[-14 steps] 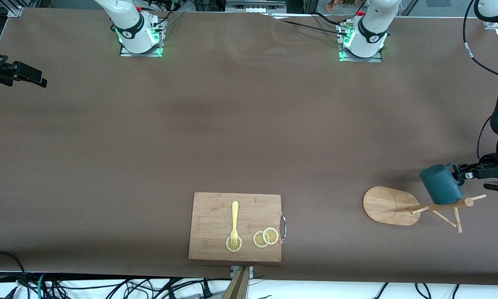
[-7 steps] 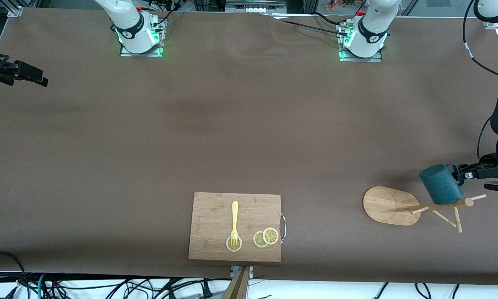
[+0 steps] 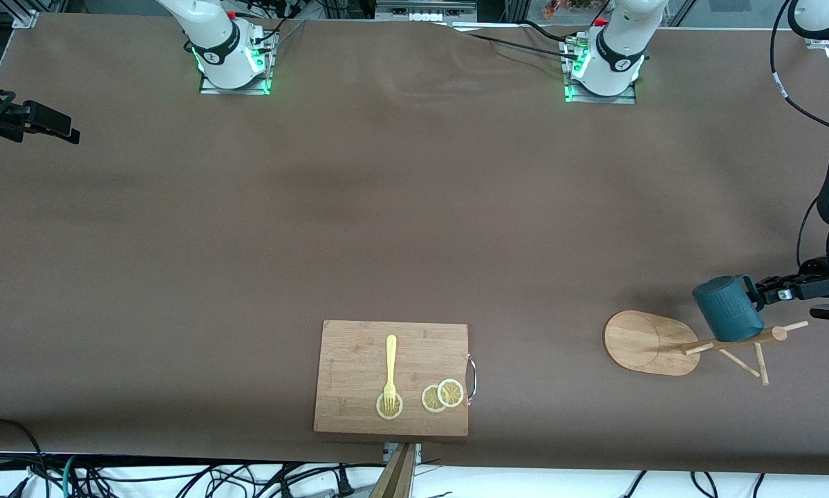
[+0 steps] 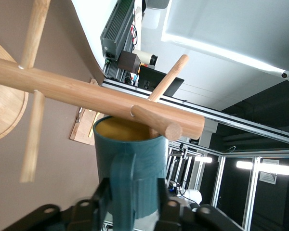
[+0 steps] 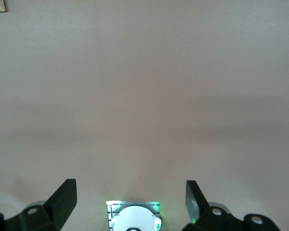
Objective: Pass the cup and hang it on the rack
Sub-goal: 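Lower the mug handle onto a rack peg with the left gripper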
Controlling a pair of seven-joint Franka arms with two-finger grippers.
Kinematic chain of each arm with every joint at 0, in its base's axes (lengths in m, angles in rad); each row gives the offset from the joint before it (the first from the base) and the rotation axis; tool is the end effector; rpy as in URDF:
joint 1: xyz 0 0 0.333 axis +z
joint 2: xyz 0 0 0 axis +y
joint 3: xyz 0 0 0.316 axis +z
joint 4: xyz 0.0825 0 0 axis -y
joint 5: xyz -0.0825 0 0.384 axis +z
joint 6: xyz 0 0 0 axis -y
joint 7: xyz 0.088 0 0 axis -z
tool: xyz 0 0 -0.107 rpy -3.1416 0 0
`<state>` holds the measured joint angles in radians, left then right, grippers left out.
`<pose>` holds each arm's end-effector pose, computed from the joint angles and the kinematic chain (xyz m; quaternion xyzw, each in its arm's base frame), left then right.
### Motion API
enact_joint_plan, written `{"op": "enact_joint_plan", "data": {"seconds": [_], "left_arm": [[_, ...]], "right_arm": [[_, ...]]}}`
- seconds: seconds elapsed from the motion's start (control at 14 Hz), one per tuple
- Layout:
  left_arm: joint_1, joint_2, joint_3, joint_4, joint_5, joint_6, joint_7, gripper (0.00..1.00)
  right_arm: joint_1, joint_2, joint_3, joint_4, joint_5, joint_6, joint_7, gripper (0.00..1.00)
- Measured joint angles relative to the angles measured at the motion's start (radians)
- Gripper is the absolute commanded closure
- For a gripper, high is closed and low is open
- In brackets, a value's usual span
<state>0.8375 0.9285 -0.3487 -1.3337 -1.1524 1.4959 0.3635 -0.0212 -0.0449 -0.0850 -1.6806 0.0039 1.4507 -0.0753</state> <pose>0.6358 0.2925 0.2422 0.6821 0.2043 0.0134 0.7020 0.5206 -0.0560 0.5884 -0.9956 0.0151 0.0917 0.0122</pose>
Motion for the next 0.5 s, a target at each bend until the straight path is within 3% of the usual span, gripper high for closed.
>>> {"op": "enact_joint_plan", "data": {"seconds": [0.5], "left_arm": [[0.006,0.000,0.007,0.008,0.039,0.000,0.014,0.00]], "right_arm": [[0.000,0.000,0.000,0.000,0.000,-0.001,0.000,0.00]]}}
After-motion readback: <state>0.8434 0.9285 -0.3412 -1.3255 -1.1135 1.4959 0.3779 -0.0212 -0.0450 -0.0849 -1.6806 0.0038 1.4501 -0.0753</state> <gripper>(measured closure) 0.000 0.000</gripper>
